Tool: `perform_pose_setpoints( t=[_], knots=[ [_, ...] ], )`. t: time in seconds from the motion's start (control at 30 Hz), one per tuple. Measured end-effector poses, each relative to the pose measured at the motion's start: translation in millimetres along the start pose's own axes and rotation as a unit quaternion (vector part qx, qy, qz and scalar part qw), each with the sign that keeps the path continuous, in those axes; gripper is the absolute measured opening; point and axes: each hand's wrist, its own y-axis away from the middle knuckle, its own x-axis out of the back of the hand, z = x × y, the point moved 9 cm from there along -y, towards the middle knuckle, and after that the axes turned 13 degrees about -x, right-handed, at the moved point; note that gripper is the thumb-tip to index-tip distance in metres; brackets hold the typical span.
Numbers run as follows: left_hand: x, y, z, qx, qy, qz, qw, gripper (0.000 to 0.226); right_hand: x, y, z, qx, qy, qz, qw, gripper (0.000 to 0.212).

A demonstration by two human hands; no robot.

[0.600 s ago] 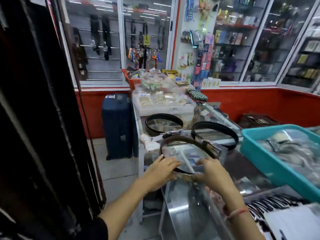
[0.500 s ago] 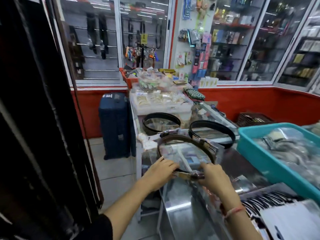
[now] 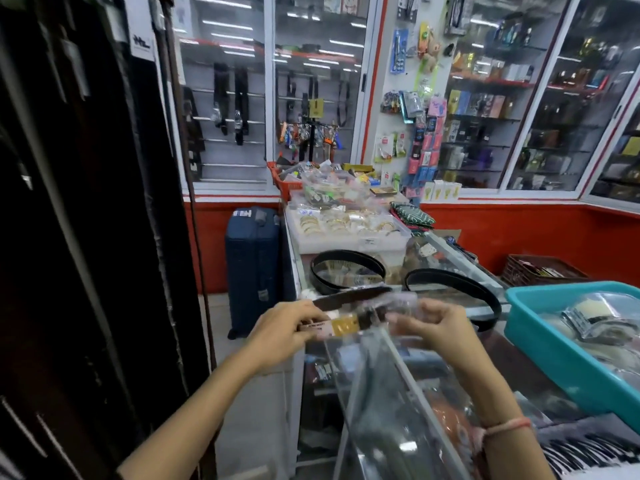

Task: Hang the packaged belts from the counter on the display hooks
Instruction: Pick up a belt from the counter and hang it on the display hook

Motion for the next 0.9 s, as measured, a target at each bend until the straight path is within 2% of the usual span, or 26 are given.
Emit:
perform_pose_setpoints(
  t=[0.1,0.17,0.23,0.33,0.43,0.5,0.57,0.67,0.9],
  knots=[
    [48.9,-3.8,-4.3,0.018,0.087,0.080,0.993,0.022,-18.2,-7.5,-59.9,0.064,-0.157,-0.009,0.986,0.018],
    [77.9,-6.2,-4.7,0.029,0.098,0.129,0.986,0.023,-39.5,-16.1,-98.4,0.088,-0.214,-0.036,0.972,0.012],
    [106.1,-4.5,-6.5,0.044,0.126,0.180,0.975,0.025,-62.4,-23.6,-138.7,0.114,-0.243,-0.065,0.961,0.017],
    [139.0,-1.1,-7.9,0.051,0.178,0.219,0.958,0.030,-94.5,-28.2,-192.2,0.156,-0.242,-0.089,0.953,0.019],
    [162.5,4.5,-9.1,0.075,0.222,0.236,0.943,0.040,-120.4,-31.0,-230.4,0.177,-0.238,-0.104,0.949,0.041],
    [173.0,6.4,-8.6,0.089,0.232,0.230,0.941,0.027,-132.0,-30.6,-249.9,0.185,-0.239,-0.112,0.947,0.048],
    [184.7,6.3,-5.4,0.086,0.232,0.224,0.943,0.016,-141.1,-29.1,-266.3,0.189,-0.243,-0.127,0.943,0.045],
    [206.0,2.2,0.7,0.070,0.238,0.238,0.939,0.016,-149.6,-27.4,-286.7,0.199,-0.261,-0.156,0.932,0.031],
    [229.1,-7.8,6.6,0.052,0.269,0.285,0.918,0.015,-182.3,-35.0,-294.0,0.173,-0.236,-0.231,0.928,0.033]
  ],
)
